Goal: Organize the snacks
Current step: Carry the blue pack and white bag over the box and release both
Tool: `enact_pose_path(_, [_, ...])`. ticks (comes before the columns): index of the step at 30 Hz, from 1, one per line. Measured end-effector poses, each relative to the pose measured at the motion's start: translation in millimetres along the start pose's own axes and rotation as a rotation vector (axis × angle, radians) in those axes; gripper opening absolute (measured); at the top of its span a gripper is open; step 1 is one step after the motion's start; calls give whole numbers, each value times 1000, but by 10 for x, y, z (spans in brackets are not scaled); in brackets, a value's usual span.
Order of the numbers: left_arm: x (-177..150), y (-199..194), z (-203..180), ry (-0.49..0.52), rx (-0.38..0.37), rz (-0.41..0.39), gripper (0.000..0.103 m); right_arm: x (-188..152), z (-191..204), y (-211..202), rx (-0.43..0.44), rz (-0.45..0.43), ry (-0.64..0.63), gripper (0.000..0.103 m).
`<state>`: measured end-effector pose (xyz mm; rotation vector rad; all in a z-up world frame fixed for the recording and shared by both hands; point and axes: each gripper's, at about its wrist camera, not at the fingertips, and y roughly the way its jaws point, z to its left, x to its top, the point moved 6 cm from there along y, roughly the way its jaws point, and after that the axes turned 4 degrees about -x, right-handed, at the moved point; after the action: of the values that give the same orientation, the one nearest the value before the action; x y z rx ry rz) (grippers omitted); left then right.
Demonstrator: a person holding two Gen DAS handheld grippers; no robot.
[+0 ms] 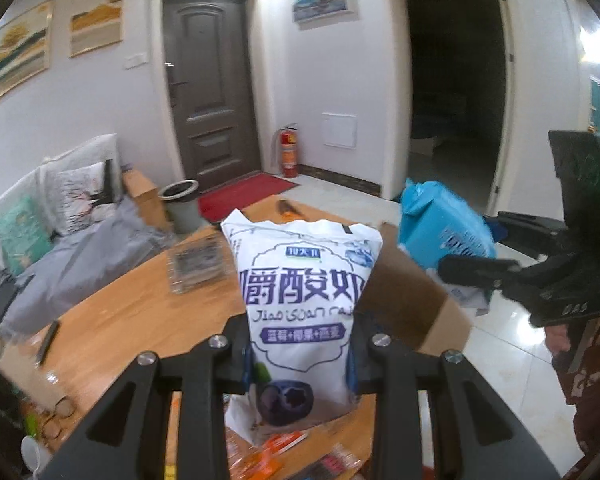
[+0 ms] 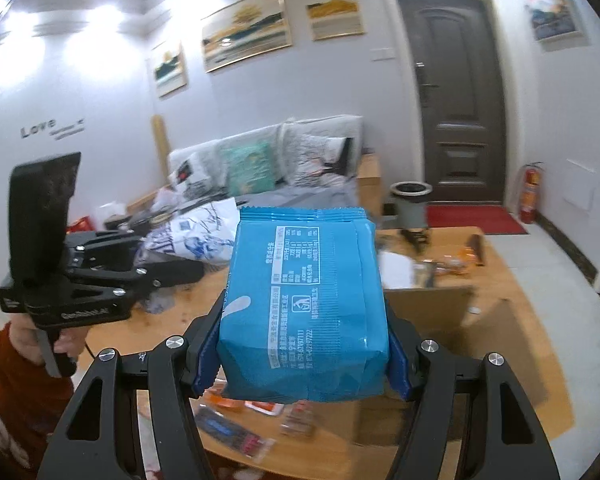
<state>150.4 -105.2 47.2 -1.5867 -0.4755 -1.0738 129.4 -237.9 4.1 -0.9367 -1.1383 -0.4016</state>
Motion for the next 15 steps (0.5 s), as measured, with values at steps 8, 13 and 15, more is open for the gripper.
enact_pose_path(8, [263, 648, -559, 39, -72, 71, 30, -262, -820, -72, -114, 86, 98, 63])
enact_pose_path(13, [235, 1050, -722, 46, -92, 152, 30, -436, -1199, 16, -146, 124, 159, 63])
enact_pose_path(15, [175, 1235, -753, 51, -88, 197, 30, -465, -1322, 55, -158, 128, 170, 63])
